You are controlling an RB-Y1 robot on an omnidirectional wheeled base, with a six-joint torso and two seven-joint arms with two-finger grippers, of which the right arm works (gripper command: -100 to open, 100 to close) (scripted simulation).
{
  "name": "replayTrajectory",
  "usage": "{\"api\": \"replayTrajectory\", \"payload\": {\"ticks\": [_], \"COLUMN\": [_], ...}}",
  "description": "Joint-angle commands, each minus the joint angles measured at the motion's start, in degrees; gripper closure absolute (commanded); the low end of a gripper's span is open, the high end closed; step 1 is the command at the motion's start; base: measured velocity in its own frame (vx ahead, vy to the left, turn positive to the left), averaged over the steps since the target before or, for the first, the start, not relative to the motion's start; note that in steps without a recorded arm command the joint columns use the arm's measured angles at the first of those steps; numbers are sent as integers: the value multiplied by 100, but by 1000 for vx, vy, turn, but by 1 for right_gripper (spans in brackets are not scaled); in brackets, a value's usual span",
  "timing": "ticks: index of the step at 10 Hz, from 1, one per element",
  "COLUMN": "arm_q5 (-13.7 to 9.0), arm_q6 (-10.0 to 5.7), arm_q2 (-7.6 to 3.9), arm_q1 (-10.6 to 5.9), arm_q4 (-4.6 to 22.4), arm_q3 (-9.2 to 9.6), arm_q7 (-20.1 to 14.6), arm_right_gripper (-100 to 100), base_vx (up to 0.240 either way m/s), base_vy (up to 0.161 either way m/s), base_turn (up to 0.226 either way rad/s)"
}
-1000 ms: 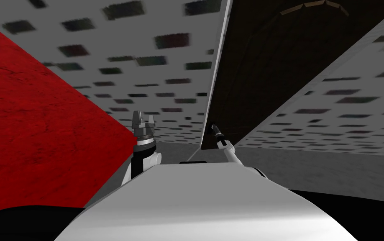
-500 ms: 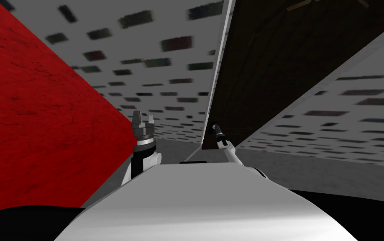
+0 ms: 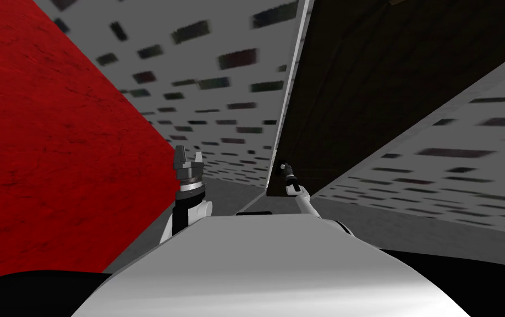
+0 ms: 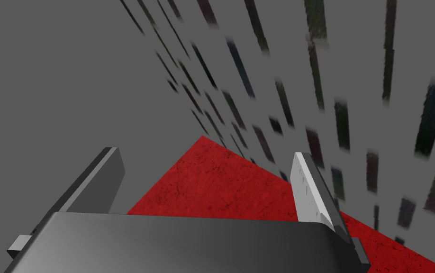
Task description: Pull the door open
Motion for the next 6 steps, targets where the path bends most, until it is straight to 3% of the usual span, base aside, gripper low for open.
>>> {"api": "replayTrajectory", "payload": {"ticks": [1, 4, 5, 6], "arm_q5": [-109, -655, -656, -839], "arm_q6": [-26, 17, 17, 31], "arm_q2": [31, 6, 6, -2], "arm_q1": [-32, -46, -46, -50], "arm_q4": [-25, 2, 2, 12], "arm_q3": [43, 31, 31, 27], "arm_q7": [-168, -670, -714, -897], "arm_right_gripper": [100, 100, 100, 100], "base_vx": [-68, -75, -64, -59], "base_vy": [-42, -49, -45, -23], "base_turn": [68, 140, 91, 98]}}
